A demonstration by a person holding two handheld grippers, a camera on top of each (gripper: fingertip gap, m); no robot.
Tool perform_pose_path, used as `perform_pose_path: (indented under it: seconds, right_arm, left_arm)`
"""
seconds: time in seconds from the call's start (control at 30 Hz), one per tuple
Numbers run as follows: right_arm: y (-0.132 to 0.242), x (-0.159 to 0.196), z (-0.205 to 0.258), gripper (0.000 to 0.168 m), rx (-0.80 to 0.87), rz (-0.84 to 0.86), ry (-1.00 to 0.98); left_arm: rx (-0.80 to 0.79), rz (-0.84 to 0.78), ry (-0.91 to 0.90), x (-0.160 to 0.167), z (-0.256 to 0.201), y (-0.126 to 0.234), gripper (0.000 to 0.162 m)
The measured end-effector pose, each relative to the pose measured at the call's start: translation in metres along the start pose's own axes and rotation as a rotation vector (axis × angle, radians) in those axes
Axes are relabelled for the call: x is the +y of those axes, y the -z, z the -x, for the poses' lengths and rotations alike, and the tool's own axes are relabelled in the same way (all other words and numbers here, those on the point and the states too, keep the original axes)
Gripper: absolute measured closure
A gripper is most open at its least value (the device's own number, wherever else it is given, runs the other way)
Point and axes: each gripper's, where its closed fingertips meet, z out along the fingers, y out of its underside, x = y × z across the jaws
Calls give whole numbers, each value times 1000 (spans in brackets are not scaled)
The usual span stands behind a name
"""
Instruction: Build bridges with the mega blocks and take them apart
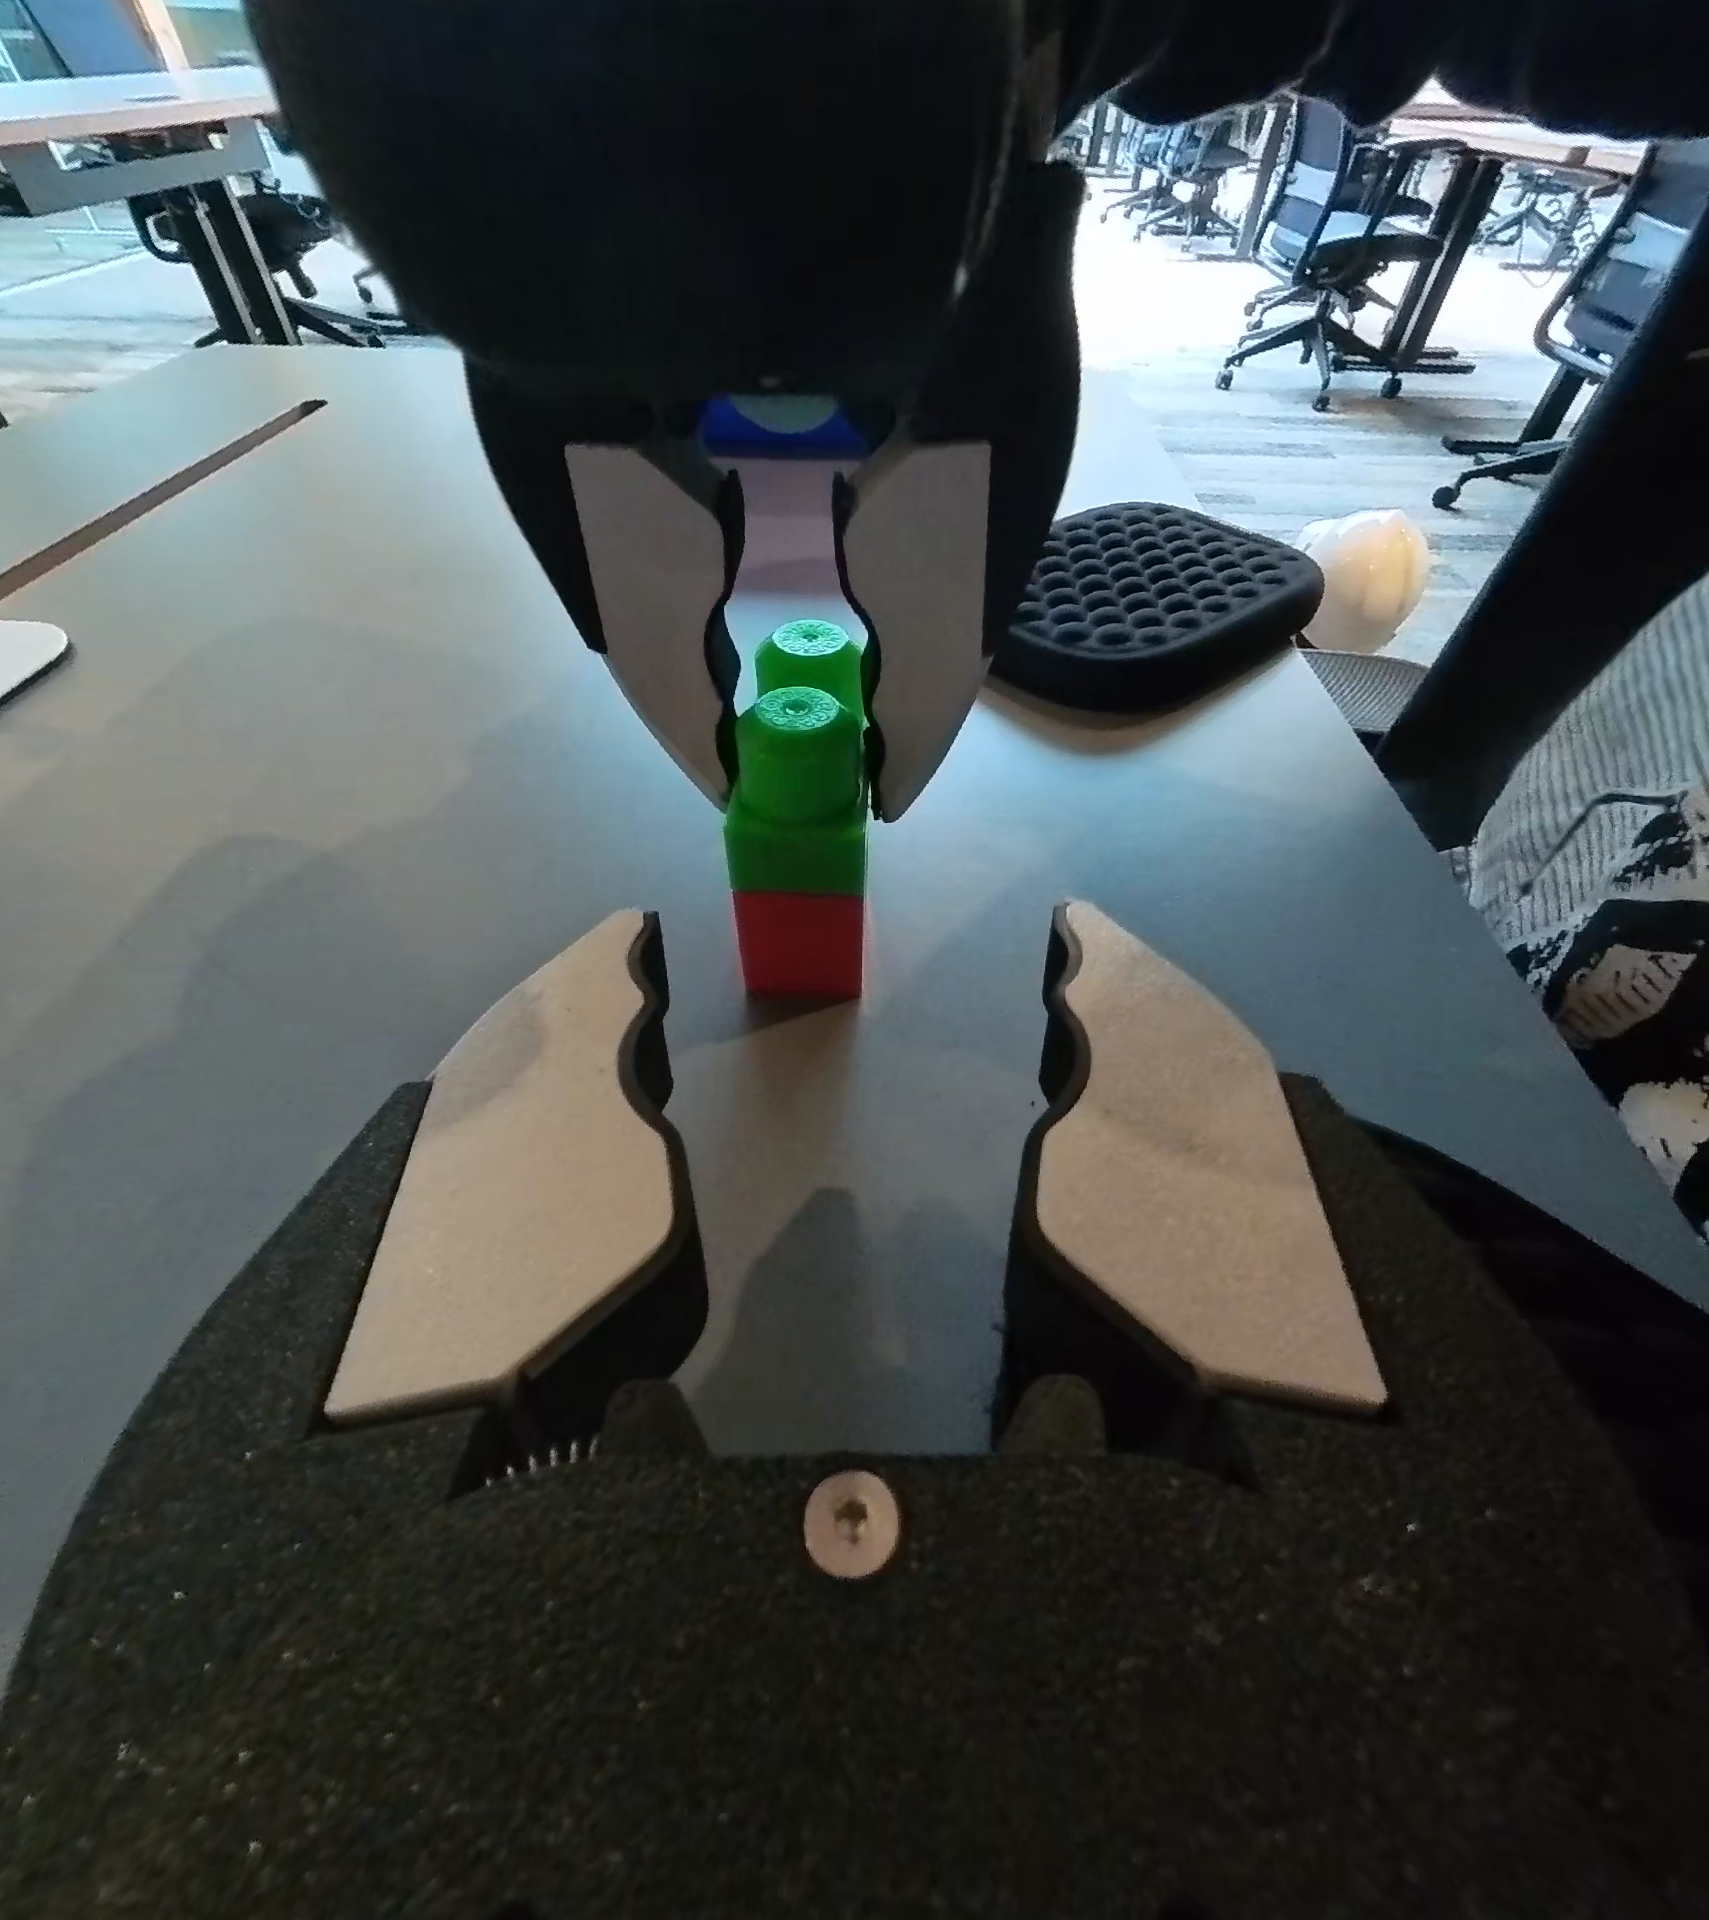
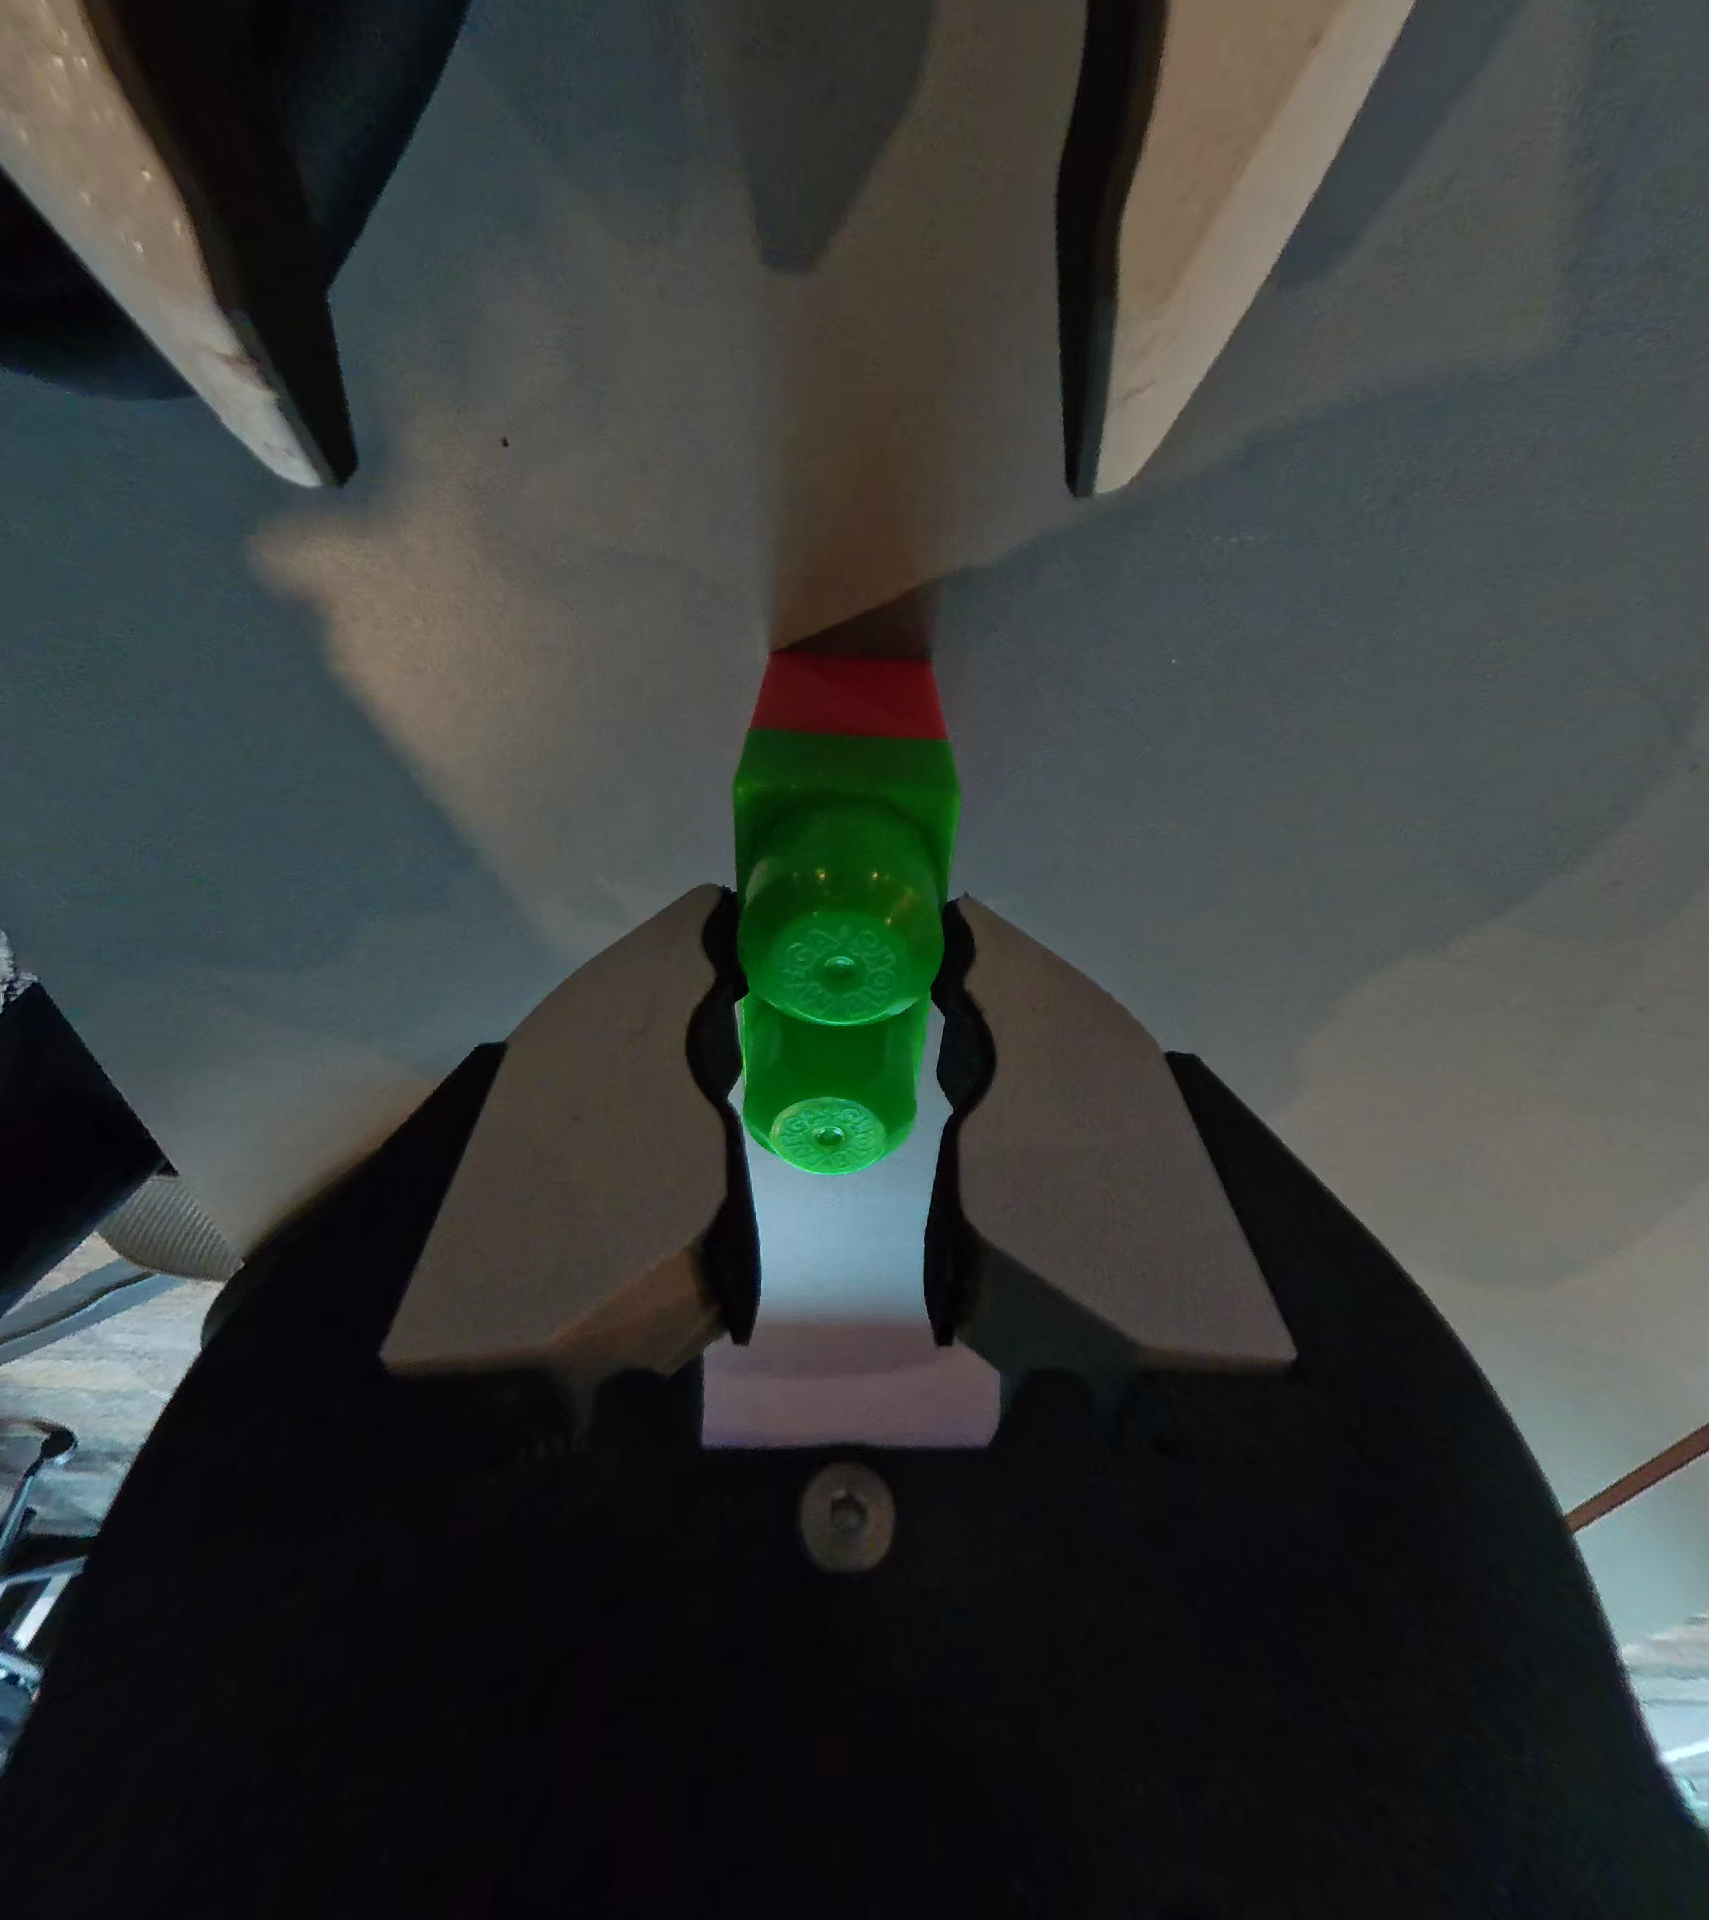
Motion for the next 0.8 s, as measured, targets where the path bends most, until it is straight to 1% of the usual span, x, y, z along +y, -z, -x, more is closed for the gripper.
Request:
perform_pose_path:
  seconds: [0.27, 0.37, 0.47, 0.63, 0.7, 0.8]
  right_arm:
    - [1, 0, -1, 133, 17, -10, -12]
    - [15, -2, 0, 133, 13, -51, -29]
    - [38, 7, -2, 133, 15, -73, -59]
    - [71, 45, -3, 133, 29, -58, -135]
    - [87, 70, -2, 133, 32, -57, -185]
    - [107, 118, -4, 133, 57, -37, -297]
  left_arm:
    - [-6, -22, -2, -2, 0, 2, 93]
    - [-8, -17, -12, -2, -1, 2, 93]
    - [-9, -12, -10, -1, 0, 1, 94]
    - [-11, -16, -10, -2, 0, 1, 94]
    - [-13, -20, -9, -2, 0, 2, 94]
    - [-12, -18, -13, -2, 0, 1, 94]
